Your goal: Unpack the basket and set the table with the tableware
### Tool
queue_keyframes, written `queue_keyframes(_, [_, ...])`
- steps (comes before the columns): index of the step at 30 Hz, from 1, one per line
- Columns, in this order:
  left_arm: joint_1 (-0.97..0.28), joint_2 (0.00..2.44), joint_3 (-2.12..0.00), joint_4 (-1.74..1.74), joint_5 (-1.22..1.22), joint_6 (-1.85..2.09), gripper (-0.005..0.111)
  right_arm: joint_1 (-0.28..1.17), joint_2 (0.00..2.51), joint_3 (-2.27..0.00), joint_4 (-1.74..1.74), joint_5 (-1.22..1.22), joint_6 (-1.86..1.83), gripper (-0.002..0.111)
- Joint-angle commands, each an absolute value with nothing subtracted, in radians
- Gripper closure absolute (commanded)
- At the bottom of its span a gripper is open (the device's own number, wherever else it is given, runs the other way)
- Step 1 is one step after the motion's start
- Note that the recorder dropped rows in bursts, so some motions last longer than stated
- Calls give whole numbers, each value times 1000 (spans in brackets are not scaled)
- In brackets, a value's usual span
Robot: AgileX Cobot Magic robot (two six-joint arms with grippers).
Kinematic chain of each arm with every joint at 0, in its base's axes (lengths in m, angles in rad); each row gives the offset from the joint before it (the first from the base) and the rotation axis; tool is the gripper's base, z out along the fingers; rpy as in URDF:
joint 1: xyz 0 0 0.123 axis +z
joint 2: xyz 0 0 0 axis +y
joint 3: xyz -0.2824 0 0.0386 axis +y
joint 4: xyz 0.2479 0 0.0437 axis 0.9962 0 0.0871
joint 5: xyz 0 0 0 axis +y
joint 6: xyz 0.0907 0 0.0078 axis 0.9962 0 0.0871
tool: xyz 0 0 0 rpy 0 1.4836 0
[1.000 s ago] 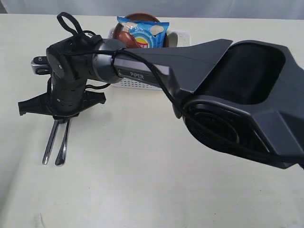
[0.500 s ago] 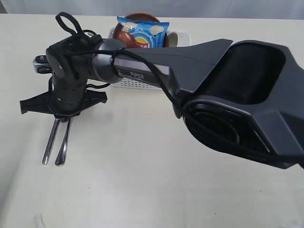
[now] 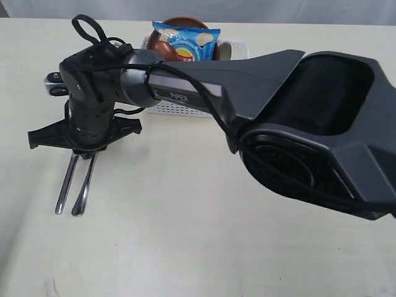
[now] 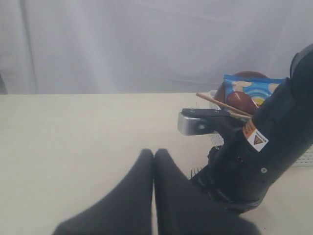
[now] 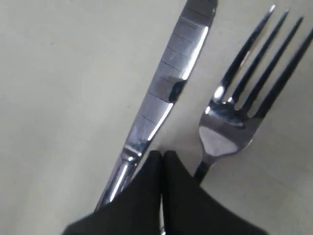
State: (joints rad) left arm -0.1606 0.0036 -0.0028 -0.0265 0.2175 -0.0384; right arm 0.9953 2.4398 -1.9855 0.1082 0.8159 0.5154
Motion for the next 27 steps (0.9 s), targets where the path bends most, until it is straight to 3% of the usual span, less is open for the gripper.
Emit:
queue_keyframes(1, [-162, 0, 0, -29, 211, -38, 107, 990, 2414, -1987, 97, 887, 482, 109])
queue_keyframes(13, [-162, 0, 0, -29, 211, -38, 107, 1005, 2402, -1987, 202, 832, 351, 109])
queue_keyframes(27, [-162, 0, 0, -29, 211, -38, 107, 1074, 2408, -1987, 163, 967, 320, 109])
